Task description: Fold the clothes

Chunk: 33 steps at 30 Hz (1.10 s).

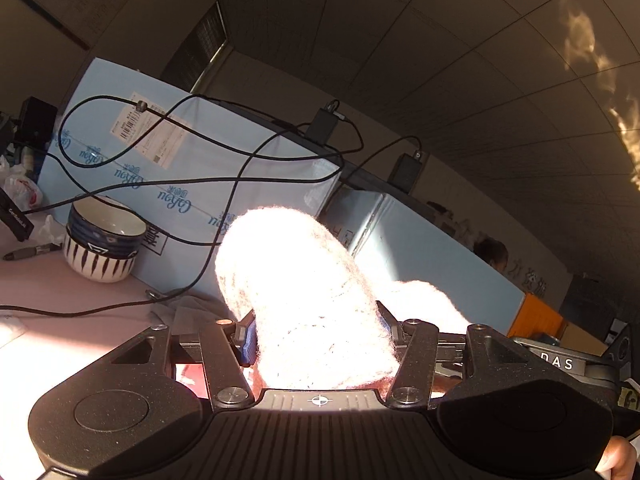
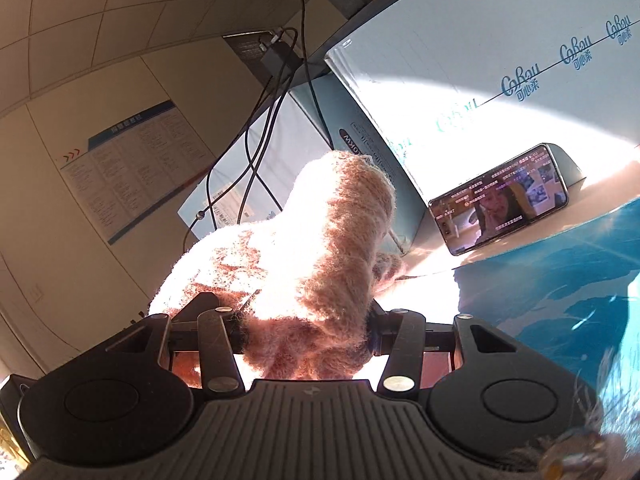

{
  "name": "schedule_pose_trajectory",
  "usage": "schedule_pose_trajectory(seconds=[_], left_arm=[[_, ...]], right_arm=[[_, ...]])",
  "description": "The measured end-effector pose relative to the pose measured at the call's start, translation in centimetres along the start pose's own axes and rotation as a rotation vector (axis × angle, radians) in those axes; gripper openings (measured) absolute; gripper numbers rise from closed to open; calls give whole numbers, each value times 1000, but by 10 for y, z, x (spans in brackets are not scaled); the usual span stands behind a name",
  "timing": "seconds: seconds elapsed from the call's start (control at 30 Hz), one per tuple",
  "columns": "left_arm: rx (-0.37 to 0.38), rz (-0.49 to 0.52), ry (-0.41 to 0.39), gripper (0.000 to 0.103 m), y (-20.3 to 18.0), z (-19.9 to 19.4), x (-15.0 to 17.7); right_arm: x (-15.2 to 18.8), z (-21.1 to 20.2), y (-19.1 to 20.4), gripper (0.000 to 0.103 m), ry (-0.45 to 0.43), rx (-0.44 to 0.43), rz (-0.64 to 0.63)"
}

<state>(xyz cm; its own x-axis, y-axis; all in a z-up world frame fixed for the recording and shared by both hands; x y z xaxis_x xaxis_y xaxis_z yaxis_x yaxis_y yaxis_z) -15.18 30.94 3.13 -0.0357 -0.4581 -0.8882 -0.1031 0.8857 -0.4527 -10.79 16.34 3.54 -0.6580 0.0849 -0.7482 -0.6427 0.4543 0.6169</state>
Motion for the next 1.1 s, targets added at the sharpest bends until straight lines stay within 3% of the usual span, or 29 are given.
schedule_pose_trajectory(seconds=[0.3,0.67,0.87,1.03,1.1], left_arm=[[-157,-95,-3,51,51,-4,-9],[-237,-264,-86,51,103,47,-23],[-312,-343,46,51,138,74,8],[-356,-284,82,55,139,79,17],[-377,-262,98,63,138,80,20]], right_arm=[[22,62,24,46,116,-34,-21],[-4,133,31,45,77,76,-124],[-1,166,7,46,71,144,-151],[6,184,-22,46,83,207,-135],[6,187,-29,48,81,230,-149]])
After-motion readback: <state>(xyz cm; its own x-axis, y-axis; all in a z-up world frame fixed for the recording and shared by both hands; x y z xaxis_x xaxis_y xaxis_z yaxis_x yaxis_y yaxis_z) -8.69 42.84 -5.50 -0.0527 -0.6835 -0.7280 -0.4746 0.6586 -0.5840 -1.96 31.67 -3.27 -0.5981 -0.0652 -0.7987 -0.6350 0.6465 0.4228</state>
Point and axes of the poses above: each gripper's, at about its wrist camera, not at the fingertips, and z roughly the way its jaws point, y to its left, x to its underside, the point moved 8 cm from there along z, roughly the way its jaws point, and after that the axes turned 1 degree about y, right-handed, at the moved point
